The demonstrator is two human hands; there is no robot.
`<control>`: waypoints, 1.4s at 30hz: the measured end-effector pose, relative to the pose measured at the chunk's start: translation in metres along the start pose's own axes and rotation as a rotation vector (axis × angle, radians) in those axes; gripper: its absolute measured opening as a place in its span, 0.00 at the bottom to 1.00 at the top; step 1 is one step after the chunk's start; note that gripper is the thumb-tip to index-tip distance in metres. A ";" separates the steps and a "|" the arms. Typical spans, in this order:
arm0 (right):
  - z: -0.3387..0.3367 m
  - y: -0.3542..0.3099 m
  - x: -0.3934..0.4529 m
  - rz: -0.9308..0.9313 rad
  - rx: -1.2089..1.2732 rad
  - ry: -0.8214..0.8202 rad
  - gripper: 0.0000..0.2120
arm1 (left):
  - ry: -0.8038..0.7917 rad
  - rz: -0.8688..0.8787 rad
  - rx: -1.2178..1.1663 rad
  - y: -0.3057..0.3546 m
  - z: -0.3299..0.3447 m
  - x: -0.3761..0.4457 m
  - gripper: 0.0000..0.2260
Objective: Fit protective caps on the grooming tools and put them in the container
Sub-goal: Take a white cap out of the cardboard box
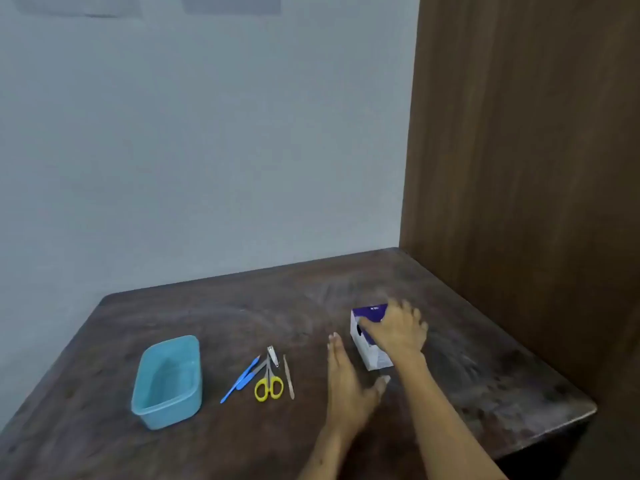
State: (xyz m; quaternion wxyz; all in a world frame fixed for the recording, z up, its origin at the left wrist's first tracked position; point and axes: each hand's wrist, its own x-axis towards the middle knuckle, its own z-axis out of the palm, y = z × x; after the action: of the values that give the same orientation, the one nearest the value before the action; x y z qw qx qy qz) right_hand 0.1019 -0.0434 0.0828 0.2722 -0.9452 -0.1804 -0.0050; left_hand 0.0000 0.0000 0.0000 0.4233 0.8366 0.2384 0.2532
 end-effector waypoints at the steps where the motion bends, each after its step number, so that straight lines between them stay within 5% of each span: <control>1: 0.004 0.001 0.001 0.022 -0.042 -0.046 0.38 | -0.024 -0.011 -0.038 0.000 0.006 0.002 0.49; 9: 0.022 -0.002 0.012 0.089 -0.095 -0.032 0.44 | 0.023 -0.058 -0.033 0.002 0.024 0.022 0.32; 16: 0.024 -0.006 0.013 0.144 -0.021 -0.020 0.43 | -0.006 -0.095 0.005 0.005 0.031 0.029 0.37; 24: -0.022 0.001 0.033 0.184 0.472 -0.086 0.15 | 0.002 0.047 0.060 0.005 0.029 0.024 0.30; 28: -0.041 0.016 0.048 0.240 0.587 0.091 0.13 | -0.029 0.056 0.139 0.001 0.034 0.026 0.23; 33: -0.032 0.033 0.051 0.357 0.502 0.457 0.12 | 0.004 0.106 0.199 0.001 0.035 0.026 0.17; 38: -0.013 0.063 0.056 0.449 0.322 0.466 0.15 | 0.030 0.162 0.238 -0.002 0.035 0.026 0.13; 42: 0.007 0.080 0.055 0.544 0.174 0.276 0.18 | 0.055 0.167 0.227 -0.003 0.036 0.026 0.11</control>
State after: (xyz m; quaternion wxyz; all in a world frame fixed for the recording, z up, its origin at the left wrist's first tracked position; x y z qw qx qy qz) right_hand 0.1801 -0.0839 0.0423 0.3653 -0.9223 0.1178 -0.0446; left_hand 0.0417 -0.0039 -0.0151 0.2966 0.8889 0.2066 0.2816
